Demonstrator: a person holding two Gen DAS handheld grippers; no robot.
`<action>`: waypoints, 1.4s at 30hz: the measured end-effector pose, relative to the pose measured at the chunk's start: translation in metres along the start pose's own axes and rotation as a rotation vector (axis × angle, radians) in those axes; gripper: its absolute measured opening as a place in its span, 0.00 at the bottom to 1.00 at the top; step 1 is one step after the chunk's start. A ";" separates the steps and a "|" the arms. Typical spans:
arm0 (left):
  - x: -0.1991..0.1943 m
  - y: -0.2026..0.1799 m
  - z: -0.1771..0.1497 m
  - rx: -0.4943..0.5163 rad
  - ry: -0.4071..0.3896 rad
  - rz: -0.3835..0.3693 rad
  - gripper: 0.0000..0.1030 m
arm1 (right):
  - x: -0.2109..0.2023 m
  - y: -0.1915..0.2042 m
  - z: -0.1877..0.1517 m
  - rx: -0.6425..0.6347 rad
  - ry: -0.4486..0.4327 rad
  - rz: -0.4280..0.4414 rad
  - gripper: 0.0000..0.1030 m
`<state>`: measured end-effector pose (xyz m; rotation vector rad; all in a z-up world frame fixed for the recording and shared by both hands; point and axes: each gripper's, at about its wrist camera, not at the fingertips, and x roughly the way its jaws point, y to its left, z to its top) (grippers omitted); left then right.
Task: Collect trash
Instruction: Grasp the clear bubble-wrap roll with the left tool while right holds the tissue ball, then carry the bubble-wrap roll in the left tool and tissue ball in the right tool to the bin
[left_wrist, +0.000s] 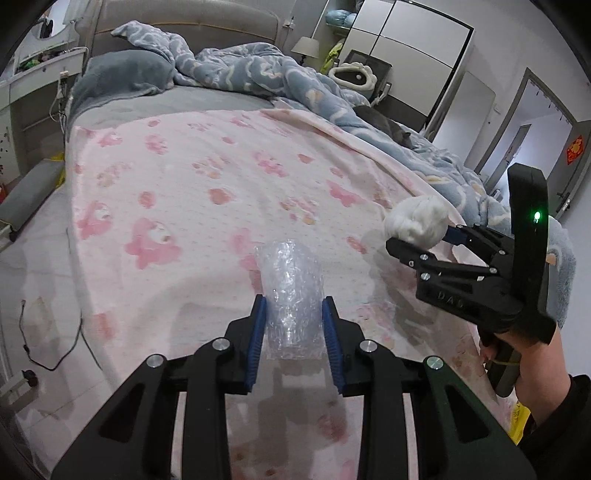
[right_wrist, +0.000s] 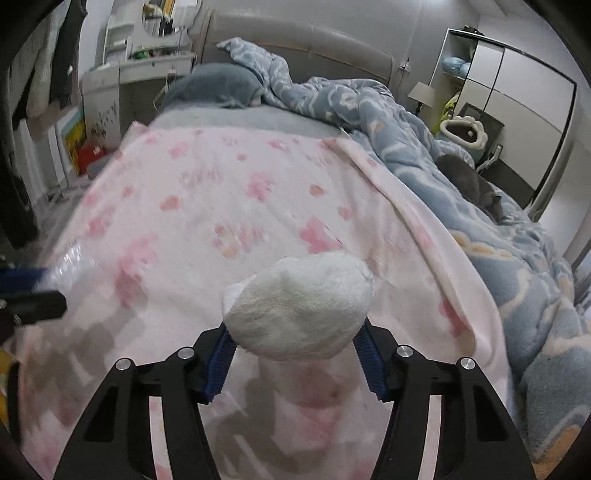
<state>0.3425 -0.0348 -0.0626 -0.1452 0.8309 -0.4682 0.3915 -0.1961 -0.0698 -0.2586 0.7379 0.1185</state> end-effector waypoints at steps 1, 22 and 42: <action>-0.004 0.003 0.000 0.002 -0.004 0.006 0.32 | -0.001 0.003 0.003 0.007 -0.005 0.011 0.59; -0.063 0.069 -0.014 -0.012 -0.025 0.108 0.32 | 0.006 0.091 0.030 0.134 0.018 0.346 0.59; -0.123 0.076 -0.061 -0.024 -0.022 0.185 0.32 | -0.065 0.139 0.002 0.117 0.019 0.389 0.58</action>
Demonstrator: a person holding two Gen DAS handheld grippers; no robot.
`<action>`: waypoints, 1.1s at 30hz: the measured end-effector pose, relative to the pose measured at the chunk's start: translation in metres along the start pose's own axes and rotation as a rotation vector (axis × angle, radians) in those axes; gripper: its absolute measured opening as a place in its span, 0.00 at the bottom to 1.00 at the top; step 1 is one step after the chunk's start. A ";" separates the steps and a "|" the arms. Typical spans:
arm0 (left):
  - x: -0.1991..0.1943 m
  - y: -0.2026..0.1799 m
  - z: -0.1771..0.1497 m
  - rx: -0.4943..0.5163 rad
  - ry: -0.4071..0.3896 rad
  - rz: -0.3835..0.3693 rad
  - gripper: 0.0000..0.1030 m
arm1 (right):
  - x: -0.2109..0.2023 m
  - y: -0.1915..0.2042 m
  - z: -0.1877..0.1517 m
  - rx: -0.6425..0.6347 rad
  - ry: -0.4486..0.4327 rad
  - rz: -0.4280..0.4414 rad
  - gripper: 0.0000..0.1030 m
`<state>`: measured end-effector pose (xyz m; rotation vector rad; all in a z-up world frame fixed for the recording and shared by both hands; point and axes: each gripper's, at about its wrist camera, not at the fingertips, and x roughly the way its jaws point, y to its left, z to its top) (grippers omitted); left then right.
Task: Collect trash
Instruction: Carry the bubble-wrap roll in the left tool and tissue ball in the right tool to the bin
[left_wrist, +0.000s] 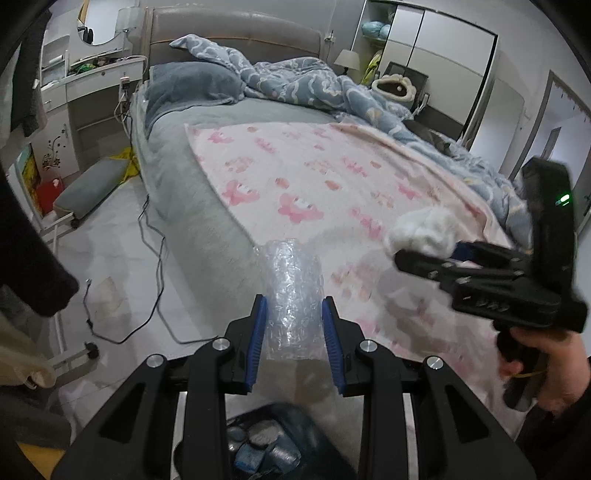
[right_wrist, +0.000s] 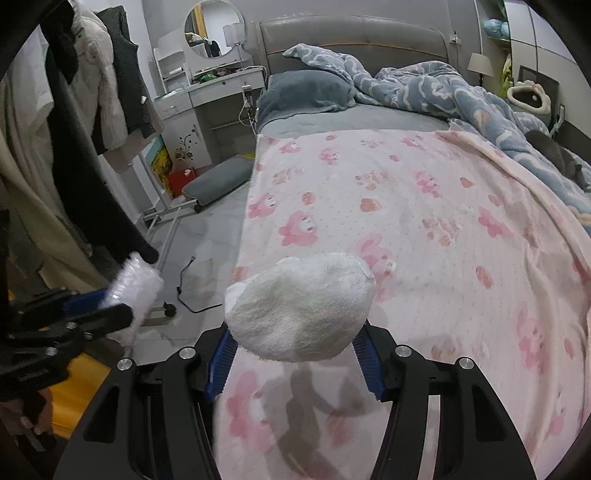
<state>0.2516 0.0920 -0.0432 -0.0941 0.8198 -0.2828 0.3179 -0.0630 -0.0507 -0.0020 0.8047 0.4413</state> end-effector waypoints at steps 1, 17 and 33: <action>0.000 0.002 -0.005 -0.002 0.009 0.008 0.32 | -0.002 0.002 -0.002 0.001 0.000 0.003 0.58; 0.035 0.037 -0.130 -0.125 0.277 0.122 0.32 | -0.057 0.071 -0.060 -0.049 0.017 0.072 0.58; 0.059 0.062 -0.201 -0.215 0.487 0.123 0.35 | -0.041 0.118 -0.086 -0.119 0.097 0.104 0.58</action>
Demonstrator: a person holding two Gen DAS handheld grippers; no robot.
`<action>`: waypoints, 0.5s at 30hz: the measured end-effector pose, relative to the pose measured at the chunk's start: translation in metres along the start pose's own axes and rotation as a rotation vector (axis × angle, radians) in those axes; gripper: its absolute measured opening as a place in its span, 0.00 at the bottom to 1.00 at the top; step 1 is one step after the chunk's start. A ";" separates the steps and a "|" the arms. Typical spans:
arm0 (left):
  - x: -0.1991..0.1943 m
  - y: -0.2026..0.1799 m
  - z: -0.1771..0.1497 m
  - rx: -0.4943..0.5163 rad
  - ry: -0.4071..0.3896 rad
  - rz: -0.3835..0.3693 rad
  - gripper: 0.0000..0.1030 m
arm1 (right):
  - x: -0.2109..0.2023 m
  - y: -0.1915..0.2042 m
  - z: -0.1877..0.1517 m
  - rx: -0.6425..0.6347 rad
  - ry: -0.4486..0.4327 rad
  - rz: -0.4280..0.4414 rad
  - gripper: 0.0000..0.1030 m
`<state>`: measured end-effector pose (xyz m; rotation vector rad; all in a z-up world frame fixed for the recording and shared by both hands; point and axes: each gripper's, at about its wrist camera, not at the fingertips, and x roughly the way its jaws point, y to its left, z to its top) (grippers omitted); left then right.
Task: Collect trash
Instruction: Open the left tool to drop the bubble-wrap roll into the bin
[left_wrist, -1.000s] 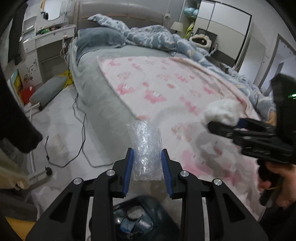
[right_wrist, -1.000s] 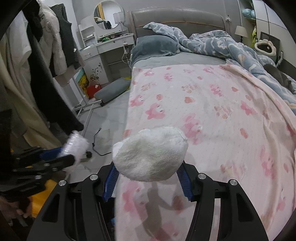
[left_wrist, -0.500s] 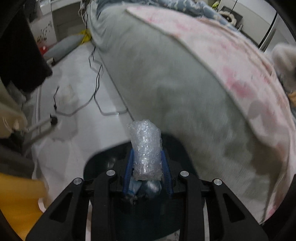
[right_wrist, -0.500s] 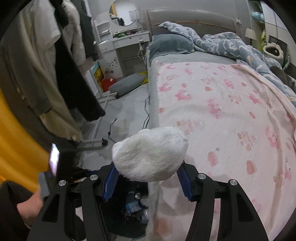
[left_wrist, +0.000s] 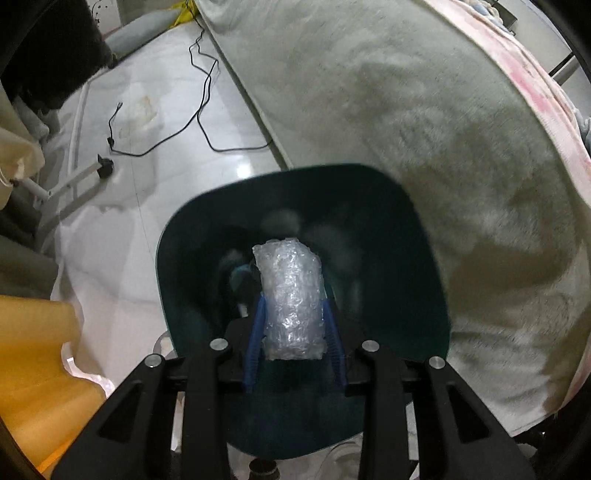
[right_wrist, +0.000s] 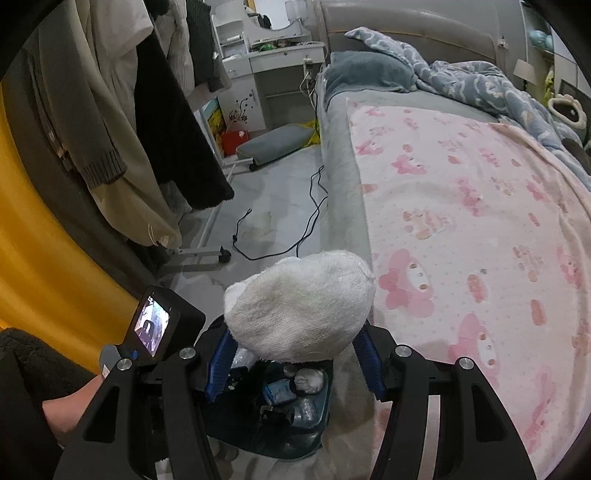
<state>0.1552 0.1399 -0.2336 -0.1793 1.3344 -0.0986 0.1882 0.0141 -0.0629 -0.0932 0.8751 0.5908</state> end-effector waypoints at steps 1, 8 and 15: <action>0.002 0.004 -0.002 -0.005 0.013 -0.002 0.37 | 0.003 0.002 0.001 -0.004 0.004 0.001 0.58; -0.006 0.025 -0.009 -0.045 -0.004 -0.005 0.57 | 0.037 0.013 -0.002 -0.032 0.075 -0.005 0.58; -0.031 0.047 -0.014 -0.074 -0.080 -0.003 0.64 | 0.077 0.021 -0.011 -0.019 0.171 0.012 0.58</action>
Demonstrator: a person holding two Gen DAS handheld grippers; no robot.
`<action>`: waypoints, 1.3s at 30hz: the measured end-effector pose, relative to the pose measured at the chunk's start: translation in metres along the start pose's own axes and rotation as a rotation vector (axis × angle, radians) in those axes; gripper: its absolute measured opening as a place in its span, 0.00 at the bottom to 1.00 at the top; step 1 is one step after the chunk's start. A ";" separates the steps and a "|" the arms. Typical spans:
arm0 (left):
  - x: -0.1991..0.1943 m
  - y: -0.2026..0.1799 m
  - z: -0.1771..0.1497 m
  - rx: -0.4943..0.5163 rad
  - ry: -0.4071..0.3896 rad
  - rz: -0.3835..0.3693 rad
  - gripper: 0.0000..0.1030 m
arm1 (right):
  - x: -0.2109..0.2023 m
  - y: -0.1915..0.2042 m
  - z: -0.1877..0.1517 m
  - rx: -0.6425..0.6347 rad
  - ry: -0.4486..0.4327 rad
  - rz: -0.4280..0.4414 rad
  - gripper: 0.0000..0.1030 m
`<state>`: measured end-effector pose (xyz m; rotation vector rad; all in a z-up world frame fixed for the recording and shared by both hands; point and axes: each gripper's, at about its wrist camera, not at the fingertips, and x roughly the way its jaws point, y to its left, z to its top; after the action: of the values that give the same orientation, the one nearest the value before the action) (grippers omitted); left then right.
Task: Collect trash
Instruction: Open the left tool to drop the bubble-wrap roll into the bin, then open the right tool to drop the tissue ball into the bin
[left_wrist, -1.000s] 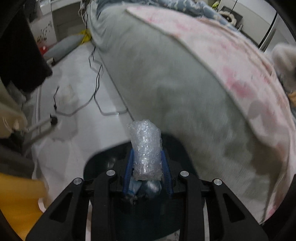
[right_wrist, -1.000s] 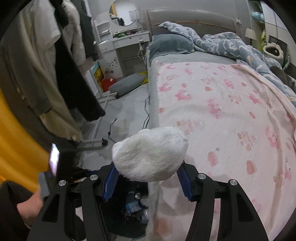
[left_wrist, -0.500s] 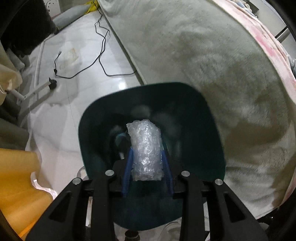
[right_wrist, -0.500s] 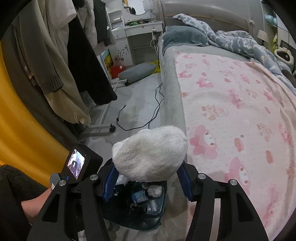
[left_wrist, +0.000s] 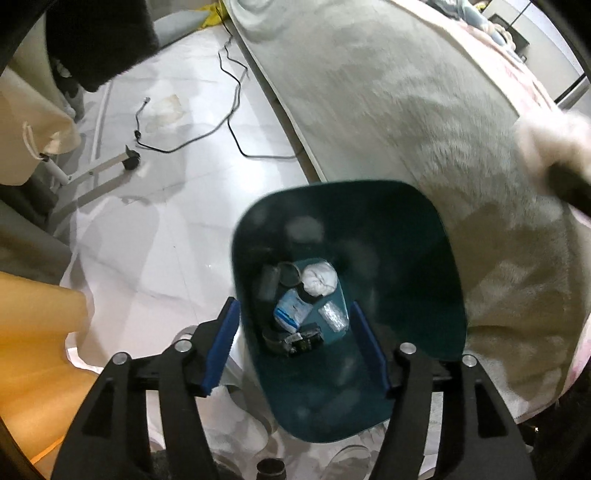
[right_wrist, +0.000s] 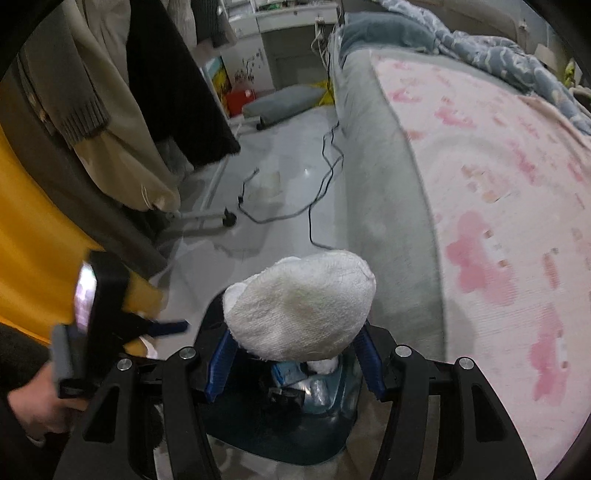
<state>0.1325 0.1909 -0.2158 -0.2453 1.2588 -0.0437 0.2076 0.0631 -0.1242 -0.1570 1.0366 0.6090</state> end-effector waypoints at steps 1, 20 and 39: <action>-0.003 0.002 0.000 -0.002 -0.010 -0.002 0.65 | 0.004 0.001 -0.001 -0.002 0.011 -0.002 0.58; -0.128 -0.002 0.002 0.004 -0.368 0.016 0.72 | 0.075 0.028 -0.034 -0.102 0.245 -0.026 0.58; -0.236 -0.062 -0.045 0.055 -0.666 0.055 0.95 | 0.006 0.025 -0.047 -0.125 0.120 -0.082 0.76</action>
<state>0.0230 0.1632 0.0049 -0.1568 0.6004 0.0487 0.1604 0.0676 -0.1497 -0.3471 1.1029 0.5955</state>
